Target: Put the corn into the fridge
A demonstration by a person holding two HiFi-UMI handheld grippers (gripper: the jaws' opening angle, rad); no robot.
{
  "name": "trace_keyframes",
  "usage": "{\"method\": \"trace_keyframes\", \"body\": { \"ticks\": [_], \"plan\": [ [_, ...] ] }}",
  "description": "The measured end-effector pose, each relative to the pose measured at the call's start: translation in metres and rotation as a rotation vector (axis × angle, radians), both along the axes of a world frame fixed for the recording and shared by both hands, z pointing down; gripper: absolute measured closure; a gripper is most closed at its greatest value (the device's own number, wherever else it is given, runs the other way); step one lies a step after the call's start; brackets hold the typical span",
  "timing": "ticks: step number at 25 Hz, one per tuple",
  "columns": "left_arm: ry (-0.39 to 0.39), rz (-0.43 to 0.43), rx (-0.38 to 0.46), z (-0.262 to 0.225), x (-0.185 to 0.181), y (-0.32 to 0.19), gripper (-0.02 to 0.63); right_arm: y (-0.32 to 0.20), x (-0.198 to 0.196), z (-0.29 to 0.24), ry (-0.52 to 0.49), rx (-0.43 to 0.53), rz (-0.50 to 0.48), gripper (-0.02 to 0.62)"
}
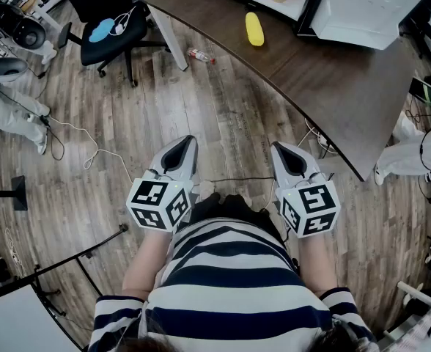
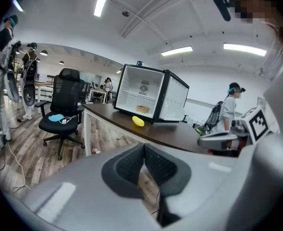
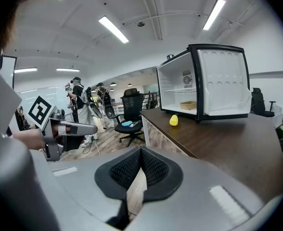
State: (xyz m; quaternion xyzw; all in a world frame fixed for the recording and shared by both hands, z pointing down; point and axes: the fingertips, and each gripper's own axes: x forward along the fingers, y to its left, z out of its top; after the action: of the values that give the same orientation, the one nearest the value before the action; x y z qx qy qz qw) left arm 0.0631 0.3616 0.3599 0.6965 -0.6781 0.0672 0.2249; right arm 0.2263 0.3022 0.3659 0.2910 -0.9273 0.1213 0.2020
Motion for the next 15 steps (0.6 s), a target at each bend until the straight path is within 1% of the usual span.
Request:
{"method": "trace_keyframes", "body": {
  "ticks": [6, 11, 15],
  "plan": [
    [-0.006, -0.007, 0.001, 0.000, 0.017, 0.000, 0.606, -0.001, 0.014, 0.000, -0.018, -0.007, -0.004, 0.597],
    [-0.009, -0.012, 0.006, 0.002, 0.034, 0.003, 0.606, 0.002, 0.026, 0.005, -0.018, -0.011, -0.030, 0.597],
    [-0.015, -0.009, 0.003, 0.001, 0.041, 0.005, 0.606, 0.005, 0.029, 0.008, -0.021, -0.019, -0.045, 0.597]
  ]
}}
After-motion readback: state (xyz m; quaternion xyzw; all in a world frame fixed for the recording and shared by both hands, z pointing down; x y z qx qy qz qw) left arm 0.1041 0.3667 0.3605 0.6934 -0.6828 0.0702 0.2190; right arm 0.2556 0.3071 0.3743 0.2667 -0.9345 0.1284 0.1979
